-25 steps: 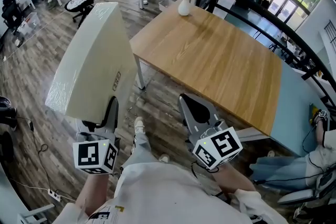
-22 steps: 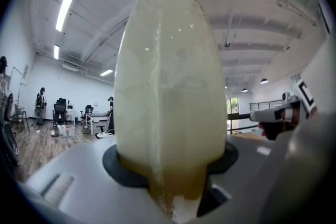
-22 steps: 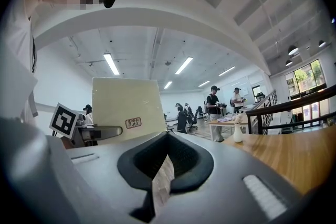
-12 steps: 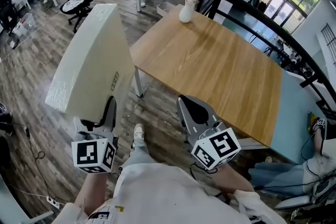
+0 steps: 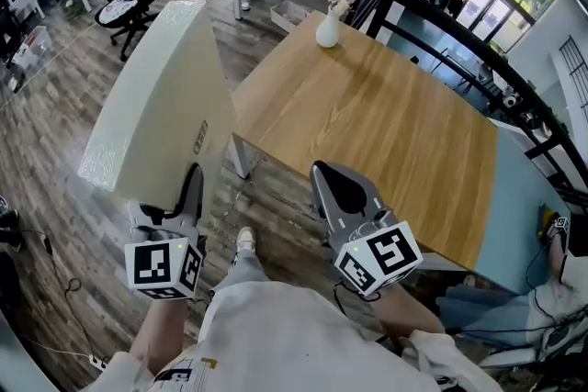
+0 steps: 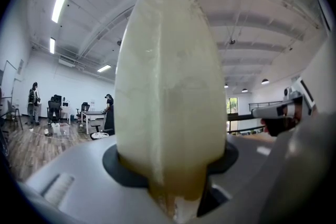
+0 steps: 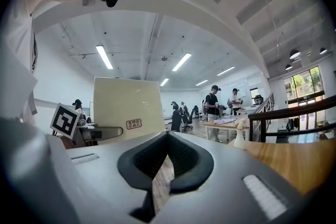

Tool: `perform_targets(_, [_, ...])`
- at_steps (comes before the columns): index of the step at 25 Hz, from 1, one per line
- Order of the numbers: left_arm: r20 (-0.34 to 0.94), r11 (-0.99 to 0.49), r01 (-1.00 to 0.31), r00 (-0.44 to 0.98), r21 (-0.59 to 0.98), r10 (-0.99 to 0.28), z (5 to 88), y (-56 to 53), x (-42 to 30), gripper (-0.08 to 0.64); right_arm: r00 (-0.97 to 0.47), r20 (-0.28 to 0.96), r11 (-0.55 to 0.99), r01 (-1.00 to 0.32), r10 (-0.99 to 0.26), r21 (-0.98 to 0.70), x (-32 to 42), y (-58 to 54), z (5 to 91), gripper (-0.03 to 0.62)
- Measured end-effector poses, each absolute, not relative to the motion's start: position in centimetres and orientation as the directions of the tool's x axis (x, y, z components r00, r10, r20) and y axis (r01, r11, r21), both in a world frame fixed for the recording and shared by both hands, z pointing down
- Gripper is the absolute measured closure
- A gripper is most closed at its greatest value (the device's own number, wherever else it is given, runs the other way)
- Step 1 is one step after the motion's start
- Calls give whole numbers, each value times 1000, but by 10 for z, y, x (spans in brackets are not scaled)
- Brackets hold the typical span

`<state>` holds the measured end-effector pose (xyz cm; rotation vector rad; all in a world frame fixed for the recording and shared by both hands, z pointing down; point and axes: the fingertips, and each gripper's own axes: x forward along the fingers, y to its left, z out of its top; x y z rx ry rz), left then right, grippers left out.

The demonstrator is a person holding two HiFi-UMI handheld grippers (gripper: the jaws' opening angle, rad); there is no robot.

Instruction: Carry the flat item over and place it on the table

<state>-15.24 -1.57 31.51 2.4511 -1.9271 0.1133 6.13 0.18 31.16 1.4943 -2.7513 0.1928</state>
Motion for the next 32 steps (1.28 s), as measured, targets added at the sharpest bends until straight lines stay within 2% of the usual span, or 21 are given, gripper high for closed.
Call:
perform_targets(16, [100,-330,-943,326,-32,-940,312,-165,-197,302,-475,47,468,-876,-879,-114,9,-144,296,592])
perform_targets(32, [107,-394,-919,390,-17,-915,321,-211,-216,302,-421,67,412,-903,-904,-121,-10,-186,302,592])
